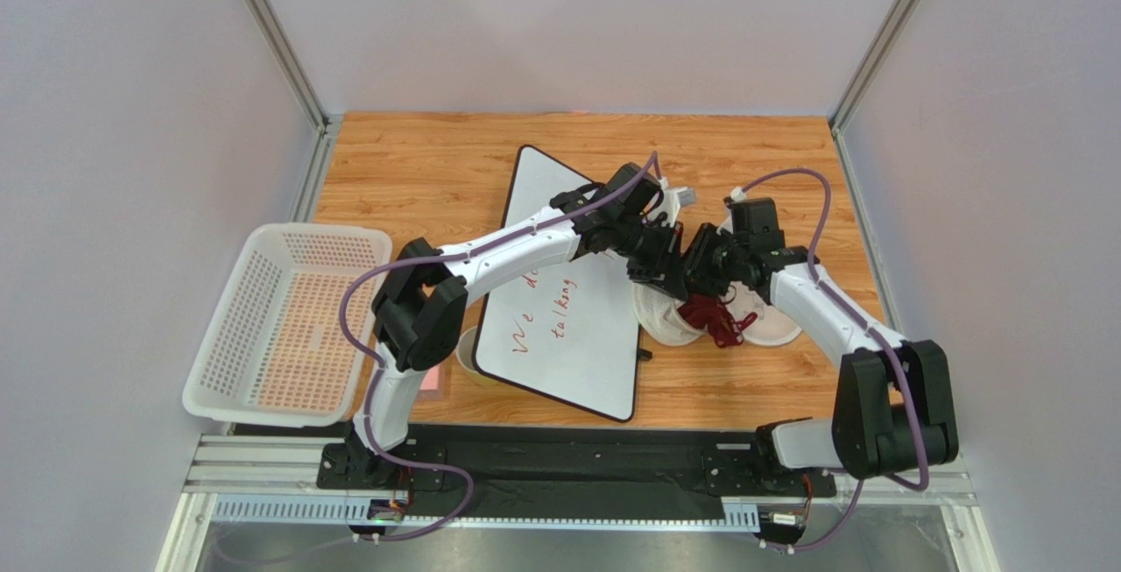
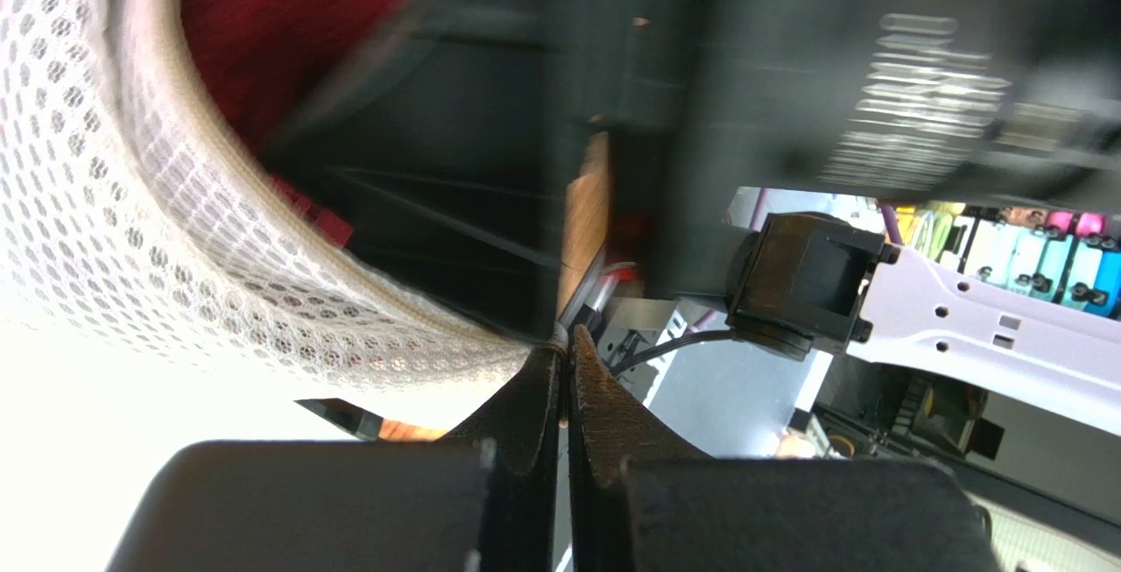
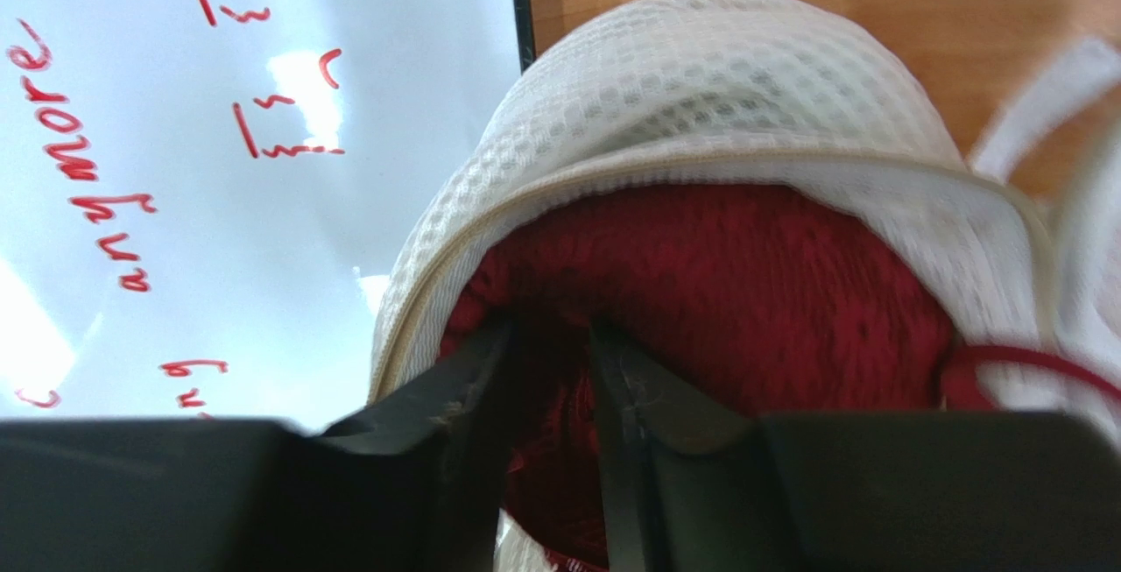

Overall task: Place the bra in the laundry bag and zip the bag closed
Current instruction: Place the bra in the laundry bag.

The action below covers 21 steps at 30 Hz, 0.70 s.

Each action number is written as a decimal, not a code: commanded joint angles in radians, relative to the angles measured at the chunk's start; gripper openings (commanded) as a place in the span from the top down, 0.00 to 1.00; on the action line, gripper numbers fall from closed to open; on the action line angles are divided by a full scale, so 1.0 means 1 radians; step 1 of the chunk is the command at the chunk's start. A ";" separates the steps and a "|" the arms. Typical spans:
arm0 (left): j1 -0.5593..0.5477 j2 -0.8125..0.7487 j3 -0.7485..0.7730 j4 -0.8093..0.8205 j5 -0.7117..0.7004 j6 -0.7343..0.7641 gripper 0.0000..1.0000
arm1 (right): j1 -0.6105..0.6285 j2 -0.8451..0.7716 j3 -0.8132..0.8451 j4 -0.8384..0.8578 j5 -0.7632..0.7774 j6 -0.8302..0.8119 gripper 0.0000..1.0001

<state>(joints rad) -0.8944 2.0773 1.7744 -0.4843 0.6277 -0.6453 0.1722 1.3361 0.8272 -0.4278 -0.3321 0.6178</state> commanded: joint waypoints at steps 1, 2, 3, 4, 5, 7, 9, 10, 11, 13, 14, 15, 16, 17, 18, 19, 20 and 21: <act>-0.006 -0.025 0.045 0.029 0.029 0.006 1.00 | -0.030 -0.168 0.122 -0.267 0.171 -0.062 0.40; -0.008 -0.023 0.046 0.030 0.030 0.006 1.00 | -0.036 -0.219 0.137 -0.305 0.238 -0.061 0.32; -0.006 -0.020 0.046 0.029 0.036 0.007 1.00 | -0.045 -0.241 0.159 -0.363 0.267 -0.058 0.19; -0.008 -0.019 0.048 0.030 0.035 0.007 1.00 | -0.072 -0.265 0.165 -0.386 0.295 -0.046 0.15; -0.006 -0.019 0.046 0.032 0.038 0.007 1.00 | -0.088 -0.306 0.168 -0.405 0.371 -0.035 0.11; -0.008 -0.020 0.045 0.032 0.040 0.010 1.00 | -0.149 -0.340 0.152 -0.437 0.412 -0.017 0.02; -0.008 -0.022 0.045 0.033 0.041 0.012 1.00 | -0.209 -0.373 0.136 -0.454 0.444 -0.007 0.00; -0.006 -0.022 0.045 0.033 0.043 0.013 1.00 | -0.226 -0.379 0.115 -0.466 0.494 0.003 0.00; -0.008 -0.023 0.046 0.032 0.046 0.016 1.00 | -0.249 -0.391 0.096 -0.480 0.511 0.041 0.00; -0.006 -0.023 0.045 0.030 0.046 0.025 1.00 | -0.341 -0.411 0.011 -0.476 0.518 0.083 0.05; -0.006 -0.023 0.045 0.030 0.046 0.029 1.00 | -0.364 -0.423 -0.017 -0.454 0.542 0.121 0.08; -0.006 -0.022 0.046 0.030 0.047 0.029 1.00 | -0.399 -0.423 -0.051 -0.436 0.553 0.135 0.12; -0.008 -0.020 0.049 0.029 0.052 0.029 1.00 | -0.416 -0.416 -0.077 -0.419 0.554 0.149 0.14; -0.006 -0.019 0.053 0.029 0.058 0.035 1.00 | -0.437 -0.390 -0.118 -0.387 0.533 0.157 0.16; -0.008 -0.017 0.057 0.027 0.059 0.038 1.00 | -0.459 -0.367 -0.132 -0.365 0.527 0.157 0.22; -0.006 -0.014 0.059 0.027 0.058 0.041 1.00 | -0.459 -0.347 -0.141 -0.344 0.530 0.155 0.24; -0.008 -0.013 0.060 0.027 0.064 0.047 1.00 | -0.461 -0.322 -0.143 -0.329 0.557 0.152 0.24; -0.008 -0.010 0.065 0.027 0.066 0.050 1.00 | -0.461 -0.267 -0.142 -0.316 0.561 0.136 0.25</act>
<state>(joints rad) -0.8951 2.0777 1.7786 -0.4751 0.6556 -0.6281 -0.2764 0.9794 0.6914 -0.8318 0.1699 0.7300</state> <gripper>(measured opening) 0.006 0.764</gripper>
